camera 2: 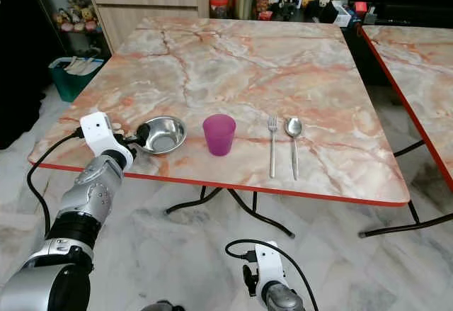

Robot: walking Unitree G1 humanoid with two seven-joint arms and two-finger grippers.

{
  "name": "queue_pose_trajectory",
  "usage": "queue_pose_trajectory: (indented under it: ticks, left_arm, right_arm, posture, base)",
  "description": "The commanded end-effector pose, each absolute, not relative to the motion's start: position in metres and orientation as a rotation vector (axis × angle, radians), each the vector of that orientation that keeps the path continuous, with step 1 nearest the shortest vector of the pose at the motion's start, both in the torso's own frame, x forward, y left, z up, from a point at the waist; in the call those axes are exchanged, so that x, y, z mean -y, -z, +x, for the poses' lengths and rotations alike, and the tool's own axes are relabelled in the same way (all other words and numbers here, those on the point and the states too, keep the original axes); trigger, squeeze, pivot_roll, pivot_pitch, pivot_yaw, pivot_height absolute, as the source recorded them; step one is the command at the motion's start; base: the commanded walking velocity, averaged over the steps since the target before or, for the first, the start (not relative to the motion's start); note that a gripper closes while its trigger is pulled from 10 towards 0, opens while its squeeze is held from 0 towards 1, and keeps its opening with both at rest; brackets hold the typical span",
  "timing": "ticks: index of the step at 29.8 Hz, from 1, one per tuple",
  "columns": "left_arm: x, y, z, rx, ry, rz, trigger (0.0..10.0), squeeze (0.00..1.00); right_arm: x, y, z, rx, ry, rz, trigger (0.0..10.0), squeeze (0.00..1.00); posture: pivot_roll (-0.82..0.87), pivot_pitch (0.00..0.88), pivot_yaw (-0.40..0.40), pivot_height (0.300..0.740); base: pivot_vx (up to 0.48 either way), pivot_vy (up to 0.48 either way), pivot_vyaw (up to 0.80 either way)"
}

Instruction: Setting the table

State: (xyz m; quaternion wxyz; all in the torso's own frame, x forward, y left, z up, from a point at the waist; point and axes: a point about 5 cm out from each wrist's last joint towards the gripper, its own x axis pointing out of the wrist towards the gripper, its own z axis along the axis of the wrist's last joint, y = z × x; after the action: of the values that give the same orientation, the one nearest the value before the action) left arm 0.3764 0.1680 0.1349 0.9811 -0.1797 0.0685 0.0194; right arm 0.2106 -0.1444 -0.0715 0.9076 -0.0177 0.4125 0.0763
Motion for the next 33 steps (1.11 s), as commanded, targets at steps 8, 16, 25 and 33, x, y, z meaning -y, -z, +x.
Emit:
queue_pose_trajectory:
  ticks: [8,16,25,33]
  left_arm:
    - [-0.164,-0.13,0.383,-0.241,-0.036,-0.319,10.0,0.0]
    - [-0.157,-0.118,0.38,-0.317,-0.012,-0.33,10.0,0.0]
    - [-0.154,-0.121,0.383,-0.308,-0.006,-0.347,0.0,0.0]
    - [-0.156,-0.123,0.384,-0.296,-0.015,-0.355,0.0,0.0]
  right_arm:
    - [0.148,0.073,0.207,-0.855,-0.141,-0.029,10.0,0.0]
    - [0.147,0.073,0.207,-0.853,-0.138,-0.024,10.0,0.0]
    - [0.146,0.073,0.208,-0.851,-0.137,-0.022,10.0,0.0]
    - [0.146,0.072,0.209,-0.849,-0.135,-0.022,10.0,0.0]
  posture:
    - [0.12,0.089,0.017,0.715]
    - [0.11,0.087,0.023,0.715]
    - [0.11,0.083,0.025,0.715]
    - [0.12,0.08,0.023,0.715]
  base:
    - [0.0,0.0,0.0]
    - [0.0,0.0,0.0]
    - [0.0,0.0,0.0]
    - [0.0,0.0,0.0]
